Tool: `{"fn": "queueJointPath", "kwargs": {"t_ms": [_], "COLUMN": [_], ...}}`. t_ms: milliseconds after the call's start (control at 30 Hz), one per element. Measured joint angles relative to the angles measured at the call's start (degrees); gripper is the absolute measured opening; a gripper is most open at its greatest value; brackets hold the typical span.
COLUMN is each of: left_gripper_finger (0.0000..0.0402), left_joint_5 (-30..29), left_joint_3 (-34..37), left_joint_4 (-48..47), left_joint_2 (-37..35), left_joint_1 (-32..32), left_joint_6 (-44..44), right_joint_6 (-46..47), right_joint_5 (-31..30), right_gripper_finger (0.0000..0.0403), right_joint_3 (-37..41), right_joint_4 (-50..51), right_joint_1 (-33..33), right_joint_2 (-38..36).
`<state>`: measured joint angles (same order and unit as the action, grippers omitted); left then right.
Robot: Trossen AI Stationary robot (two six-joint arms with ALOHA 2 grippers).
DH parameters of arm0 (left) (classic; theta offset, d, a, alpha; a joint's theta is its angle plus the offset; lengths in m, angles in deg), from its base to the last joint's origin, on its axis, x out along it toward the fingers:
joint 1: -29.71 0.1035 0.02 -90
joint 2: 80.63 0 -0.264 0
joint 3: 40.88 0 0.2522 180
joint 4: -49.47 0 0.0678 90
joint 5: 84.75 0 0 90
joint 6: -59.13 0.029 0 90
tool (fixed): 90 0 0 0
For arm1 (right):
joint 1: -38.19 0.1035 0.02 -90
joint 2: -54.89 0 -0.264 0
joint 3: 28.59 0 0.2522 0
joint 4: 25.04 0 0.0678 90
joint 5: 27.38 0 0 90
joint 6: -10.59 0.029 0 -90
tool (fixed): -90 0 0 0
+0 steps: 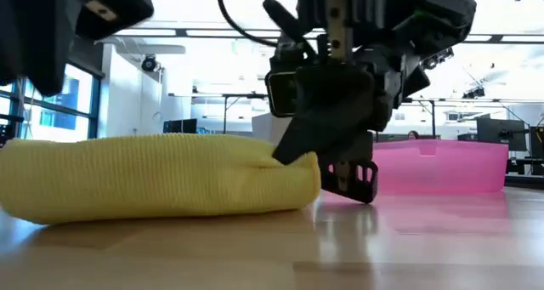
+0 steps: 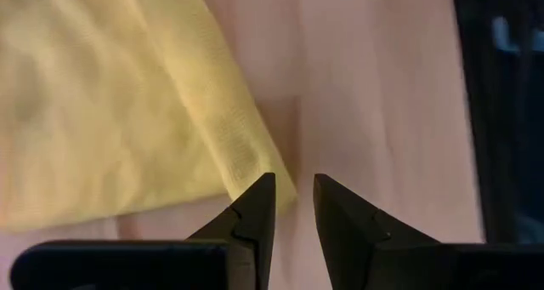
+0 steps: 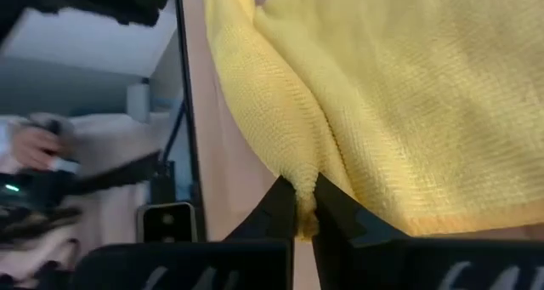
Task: Roll microfiber towels into tight, uniform cylinder then place into a basket
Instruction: Roll the yellow towel
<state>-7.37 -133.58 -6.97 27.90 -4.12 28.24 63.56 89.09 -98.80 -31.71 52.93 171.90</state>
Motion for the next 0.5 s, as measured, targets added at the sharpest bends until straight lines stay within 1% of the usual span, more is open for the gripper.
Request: {"fn": "queueJointPath", "kwargs": {"t_ms": [100, 167, 333, 500], "left_gripper_finger": [0.0074, 0.0074, 0.008, 0.0106], "left_joint_5": [-6.07, -8.52, -8.82, -10.05], "left_joint_3": [0.88, 1.08, 1.08, 1.08], "left_joint_4": [1.41, 1.97, 4.25, 3.55], "left_joint_2": [0.39, 1.39, 3.74, 5.56], "left_joint_1": [-1.27, -1.48, -1.43, -1.17], "left_joint_6": [-1.72, -1.78, -0.61, -0.38], "right_joint_6": [3.14, 4.53, 5.5, 5.02], "right_joint_5": [1.14, 1.36, 1.43, 1.1], "right_gripper_finger": [0.0003, 0.0005, 0.0006, 0.0007], "right_joint_3": [0.0, 0.0, 0.04, 0.04], "right_joint_4": [-0.37, -0.51, -0.37, -0.15], "right_joint_1": [-0.85, -1.24, -1.59, -1.54], "right_joint_2": [0.02, 0.02, 0.04, 0.02]}}
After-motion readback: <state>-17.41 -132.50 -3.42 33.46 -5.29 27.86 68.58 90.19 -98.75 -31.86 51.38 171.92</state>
